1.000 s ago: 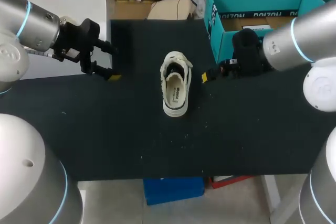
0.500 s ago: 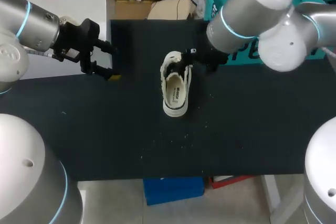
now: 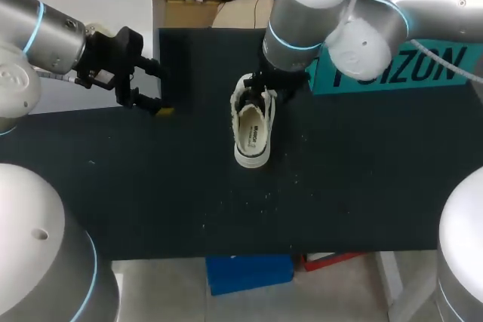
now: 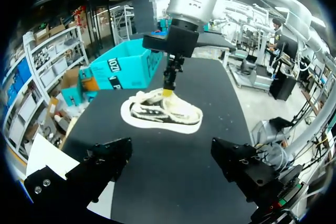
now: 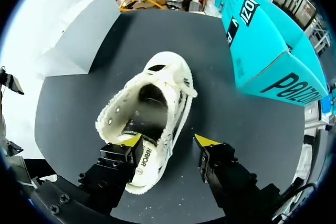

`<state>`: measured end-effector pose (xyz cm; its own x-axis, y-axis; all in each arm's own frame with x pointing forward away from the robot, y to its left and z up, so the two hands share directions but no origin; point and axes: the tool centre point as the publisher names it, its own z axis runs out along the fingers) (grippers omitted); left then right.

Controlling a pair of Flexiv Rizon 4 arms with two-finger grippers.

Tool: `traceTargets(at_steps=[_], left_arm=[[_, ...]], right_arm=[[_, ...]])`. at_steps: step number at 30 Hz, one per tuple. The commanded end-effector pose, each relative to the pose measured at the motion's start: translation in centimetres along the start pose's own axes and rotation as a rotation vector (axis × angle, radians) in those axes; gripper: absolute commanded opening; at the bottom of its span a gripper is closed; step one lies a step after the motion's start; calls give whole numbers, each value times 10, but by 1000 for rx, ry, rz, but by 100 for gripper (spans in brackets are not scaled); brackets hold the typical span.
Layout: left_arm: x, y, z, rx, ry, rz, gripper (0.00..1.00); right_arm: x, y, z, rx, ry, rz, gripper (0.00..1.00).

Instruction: Take the shoe out of the shoebox, open the shoe tongue, remove and reinsert the insole, then place the shoe into the shoebox

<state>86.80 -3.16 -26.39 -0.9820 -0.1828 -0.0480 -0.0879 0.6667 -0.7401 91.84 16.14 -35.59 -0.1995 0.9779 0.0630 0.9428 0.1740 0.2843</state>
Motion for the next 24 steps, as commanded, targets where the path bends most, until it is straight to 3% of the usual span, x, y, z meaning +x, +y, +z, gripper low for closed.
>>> traceTargets(at_steps=[1, 7, 24], left_arm=[[1, 0, 0, -3, -3, 0, 100], [1, 0, 0, -3, -3, 0, 100], [1, 0, 0, -3, -3, 0, 100]], right_arm=[[-6, 5, 11, 9, -17, 4, 50], [-15, 5, 22, 34, -31, 19, 48], [-14, -4, 56, 132, -50, 18, 46]])
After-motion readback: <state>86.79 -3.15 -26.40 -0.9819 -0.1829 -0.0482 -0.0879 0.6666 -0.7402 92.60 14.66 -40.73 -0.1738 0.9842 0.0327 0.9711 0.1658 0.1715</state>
